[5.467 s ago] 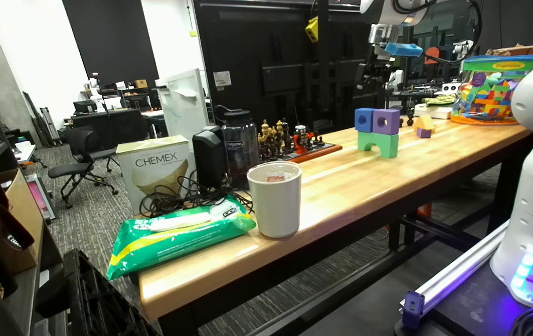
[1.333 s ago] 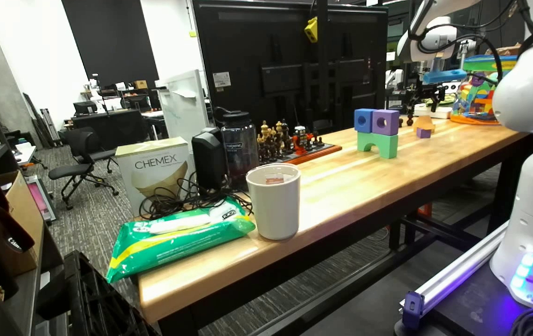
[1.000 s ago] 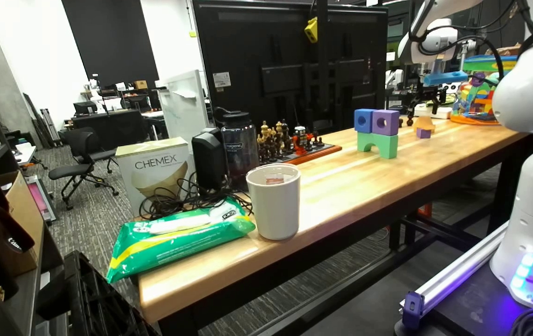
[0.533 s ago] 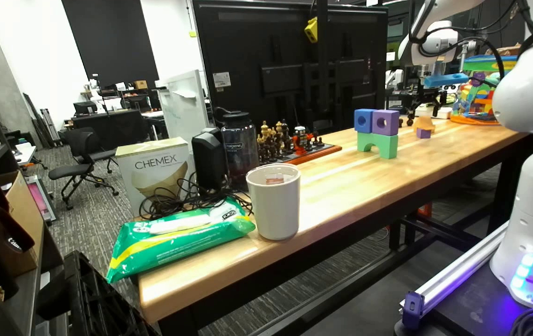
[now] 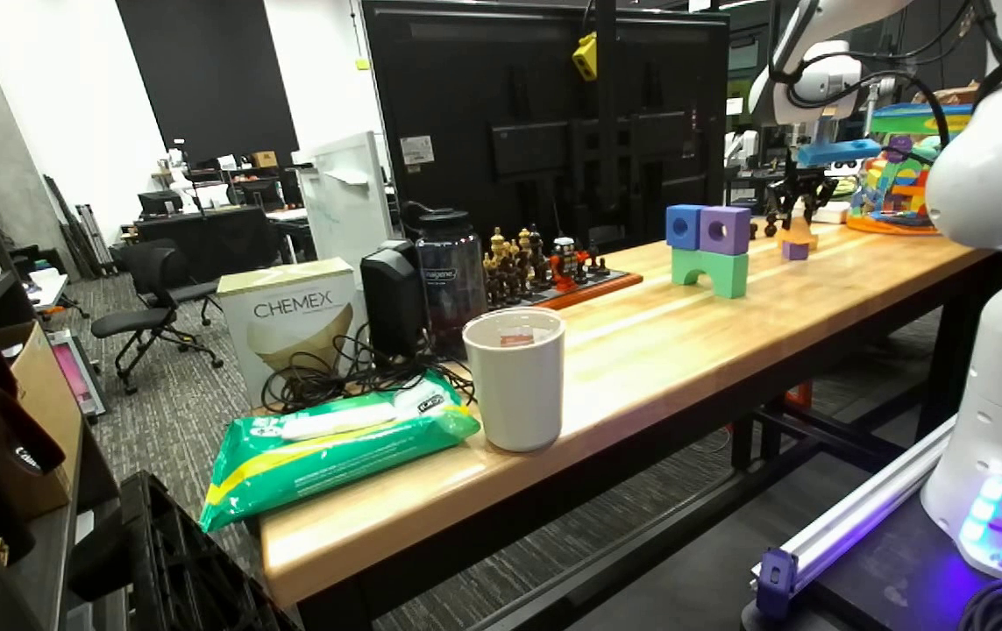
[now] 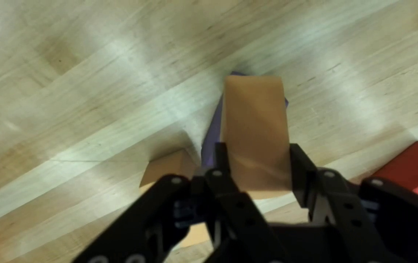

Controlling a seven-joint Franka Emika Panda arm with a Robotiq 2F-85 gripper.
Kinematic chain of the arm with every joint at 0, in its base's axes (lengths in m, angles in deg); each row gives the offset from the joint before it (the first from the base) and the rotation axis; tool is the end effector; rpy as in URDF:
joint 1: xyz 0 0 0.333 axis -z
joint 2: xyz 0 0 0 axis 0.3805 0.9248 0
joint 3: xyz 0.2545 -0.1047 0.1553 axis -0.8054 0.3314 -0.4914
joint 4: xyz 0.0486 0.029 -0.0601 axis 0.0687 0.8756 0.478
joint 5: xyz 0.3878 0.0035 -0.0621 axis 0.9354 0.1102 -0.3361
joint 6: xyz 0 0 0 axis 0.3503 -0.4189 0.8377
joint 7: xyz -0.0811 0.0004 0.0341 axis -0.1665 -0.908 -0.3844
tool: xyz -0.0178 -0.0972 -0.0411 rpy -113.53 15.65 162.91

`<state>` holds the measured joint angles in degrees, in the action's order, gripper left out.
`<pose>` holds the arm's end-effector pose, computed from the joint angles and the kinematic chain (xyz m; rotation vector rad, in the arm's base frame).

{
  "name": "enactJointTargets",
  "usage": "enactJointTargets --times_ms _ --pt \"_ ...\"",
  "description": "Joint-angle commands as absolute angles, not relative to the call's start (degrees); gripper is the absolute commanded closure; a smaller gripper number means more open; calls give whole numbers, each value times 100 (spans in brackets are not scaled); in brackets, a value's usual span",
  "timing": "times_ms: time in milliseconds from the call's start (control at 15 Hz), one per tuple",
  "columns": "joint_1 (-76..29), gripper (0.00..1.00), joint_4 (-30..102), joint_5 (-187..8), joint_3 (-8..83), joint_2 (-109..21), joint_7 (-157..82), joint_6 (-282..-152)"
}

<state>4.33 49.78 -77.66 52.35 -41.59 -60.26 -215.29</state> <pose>0.4606 -0.4479 0.3661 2.9560 -0.8347 0.2091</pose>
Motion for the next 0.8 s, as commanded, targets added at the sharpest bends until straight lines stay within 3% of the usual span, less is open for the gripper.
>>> enactJointTargets --times_ms 0,733 --pt "470 83 5171 -7898 5197 -4373 -5995 -21548" --pt "427 83 5381 -8172 5218 -4799 -6151 -21583"
